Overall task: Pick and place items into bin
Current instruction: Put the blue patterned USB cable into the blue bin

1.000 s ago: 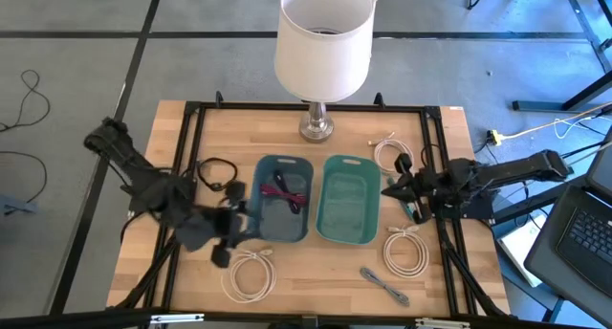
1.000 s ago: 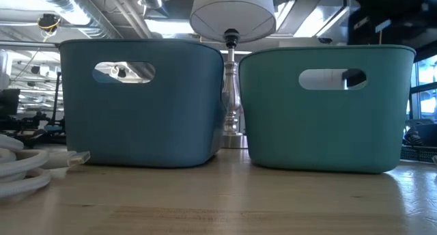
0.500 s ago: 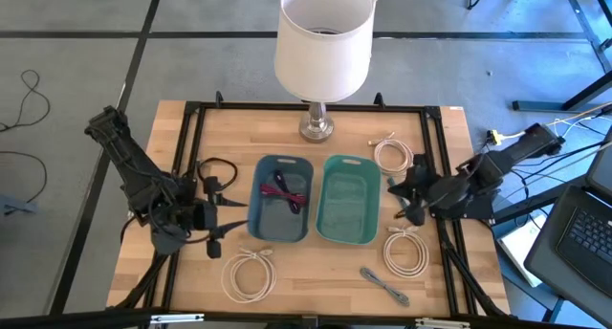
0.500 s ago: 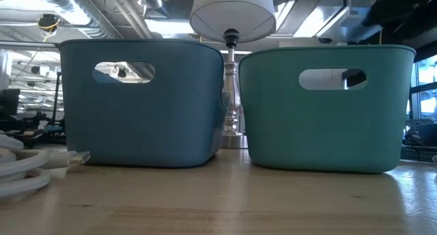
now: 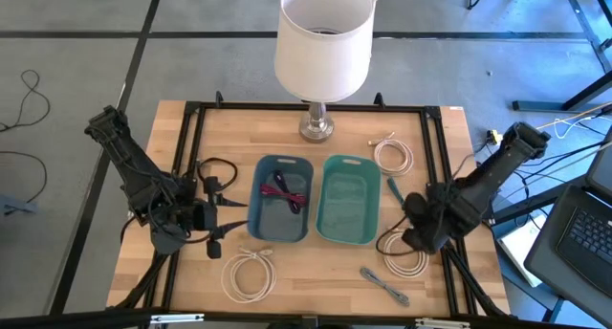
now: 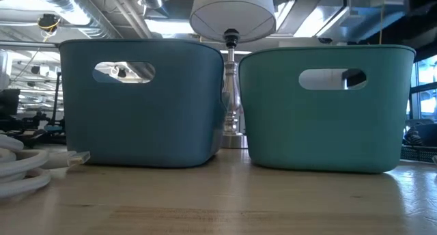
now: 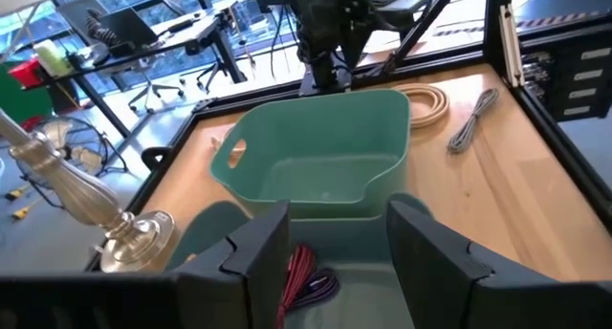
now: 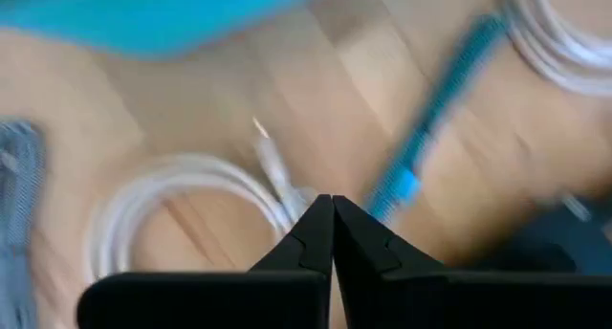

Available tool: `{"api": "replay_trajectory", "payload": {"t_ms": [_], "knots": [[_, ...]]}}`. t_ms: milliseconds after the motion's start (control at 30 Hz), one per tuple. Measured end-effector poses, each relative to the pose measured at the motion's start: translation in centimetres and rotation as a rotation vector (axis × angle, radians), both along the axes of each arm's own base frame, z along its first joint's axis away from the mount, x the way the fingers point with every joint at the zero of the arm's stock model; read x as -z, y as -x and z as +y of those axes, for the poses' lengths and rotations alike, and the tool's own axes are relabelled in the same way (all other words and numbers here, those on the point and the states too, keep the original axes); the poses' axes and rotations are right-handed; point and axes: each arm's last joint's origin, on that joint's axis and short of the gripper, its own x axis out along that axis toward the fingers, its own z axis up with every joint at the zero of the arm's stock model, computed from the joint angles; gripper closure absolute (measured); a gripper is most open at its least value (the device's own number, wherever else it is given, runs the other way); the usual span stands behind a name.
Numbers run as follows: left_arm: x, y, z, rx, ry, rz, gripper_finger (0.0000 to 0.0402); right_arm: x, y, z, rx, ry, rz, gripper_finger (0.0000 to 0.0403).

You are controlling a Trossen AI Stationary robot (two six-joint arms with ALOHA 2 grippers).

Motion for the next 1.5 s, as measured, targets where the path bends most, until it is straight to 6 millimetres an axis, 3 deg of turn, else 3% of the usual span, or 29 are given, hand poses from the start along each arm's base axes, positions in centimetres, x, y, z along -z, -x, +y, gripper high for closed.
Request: {"api": "replay_trajectory", "payload": {"t_ms": [267,500,633,867,1033,1167,1300,1500], "knots": [[0.1,0.0,0.0,0.006,-0.038,0.009,0.0233,2.6,1.8,-2.4,0.1,0.031,0.033,0.0393],[0.2,0.1,0.1,0.004,-0.077,0.026,0.0231,2.3,1.7,-4.1,0.209,0.007,-0.04,0.0381],[0.2,0.1,0.2,0.001,-0.082,0.026,0.0231,2.3,1.3,-4.6,0.26,-0.013,-0.032,0.0337],[0.3,0.1,0.2,0.001,-0.083,0.029,0.0231,2.3,0.8,-5.2,0.318,-0.063,-0.013,0.0222],[0.3,0.1,0.2,0.002,-0.084,0.029,0.0231,3.3,-0.9,-4.6,0.338,-0.153,-0.074,0.0183],[0.3,0.1,0.2,0.003,-0.084,0.031,0.0231,4.6,-3.2,-4.0,0.217,-0.192,-0.19,0.0178],[0.3,0.1,0.2,0.005,-0.084,0.032,0.0231,6.5,-3.0,-5.6,0.267,-0.109,-0.011,0.0188],[0.4,0.2,0.2,0.002,-0.097,0.041,0.0231,6.8,-3.2,-7.9,0.305,-0.052,0.075,0.0196]]}}
